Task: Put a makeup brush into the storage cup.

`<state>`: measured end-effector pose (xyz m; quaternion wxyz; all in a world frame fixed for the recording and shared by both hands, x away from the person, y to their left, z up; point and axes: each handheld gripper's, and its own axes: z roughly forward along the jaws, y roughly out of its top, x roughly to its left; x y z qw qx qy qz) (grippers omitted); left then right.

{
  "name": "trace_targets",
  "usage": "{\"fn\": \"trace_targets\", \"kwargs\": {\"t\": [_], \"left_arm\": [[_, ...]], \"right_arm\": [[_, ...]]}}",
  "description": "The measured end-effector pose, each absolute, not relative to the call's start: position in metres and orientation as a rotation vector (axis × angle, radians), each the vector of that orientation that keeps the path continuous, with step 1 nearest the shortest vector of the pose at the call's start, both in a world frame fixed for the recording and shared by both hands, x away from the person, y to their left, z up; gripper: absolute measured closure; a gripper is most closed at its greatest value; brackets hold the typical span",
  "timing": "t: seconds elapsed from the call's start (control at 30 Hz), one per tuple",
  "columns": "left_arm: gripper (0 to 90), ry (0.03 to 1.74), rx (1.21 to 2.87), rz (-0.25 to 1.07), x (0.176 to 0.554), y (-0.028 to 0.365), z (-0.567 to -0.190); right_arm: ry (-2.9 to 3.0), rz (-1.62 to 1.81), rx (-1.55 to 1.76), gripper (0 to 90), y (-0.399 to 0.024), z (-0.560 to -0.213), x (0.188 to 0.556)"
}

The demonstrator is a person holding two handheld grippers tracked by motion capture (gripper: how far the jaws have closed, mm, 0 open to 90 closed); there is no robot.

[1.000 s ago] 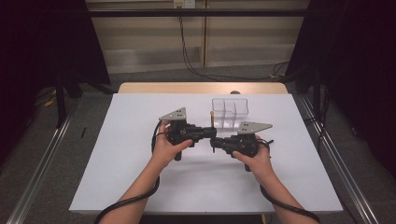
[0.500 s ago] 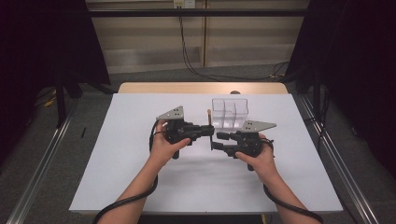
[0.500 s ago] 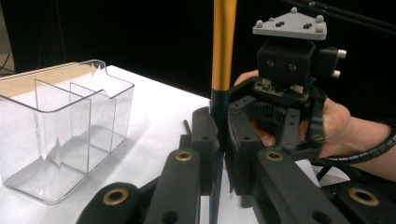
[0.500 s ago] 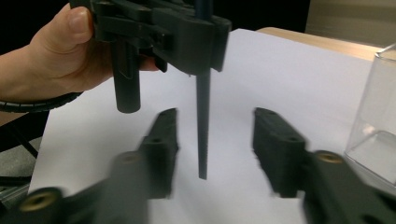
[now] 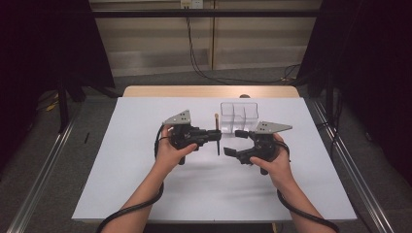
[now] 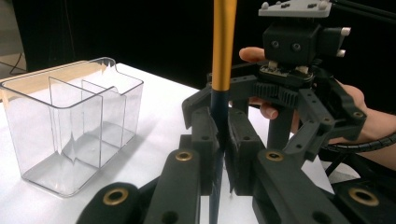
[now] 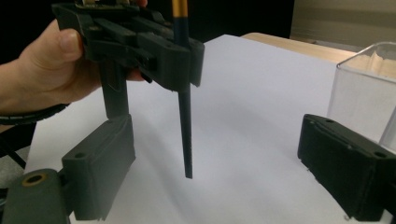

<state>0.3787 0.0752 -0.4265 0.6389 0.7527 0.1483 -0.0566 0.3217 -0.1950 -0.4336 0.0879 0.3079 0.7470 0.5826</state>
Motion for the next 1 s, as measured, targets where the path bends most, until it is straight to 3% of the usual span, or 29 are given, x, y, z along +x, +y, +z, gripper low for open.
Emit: {"fn": "trace_targets", "kwargs": {"t": [0.17, 0.33, 0.73, 1.0], "left_arm": [[83.3, 0.332, 1.728, -0.122, 0.378, 0.073, -0.426], [83.3, 0.322, 1.745, -0.112, 0.378, 0.069, -0.426], [83.2, 0.305, 1.772, -0.091, 0.377, 0.062, -0.426], [83.2, 0.292, 1.779, -0.08, 0.377, 0.059, -0.426]], "right_arm": [[2.2, 1.75, 0.909, 9.2, -0.194, -0.426, 0.324], [2.163, 1.784, 0.89, 15.7, -0.192, -0.416, 0.327], [2.152, 1.787, 0.844, 53.0, -0.189, -0.399, 0.333], [2.171, 1.783, 0.841, 70.9, -0.183, -0.394, 0.337]]}}
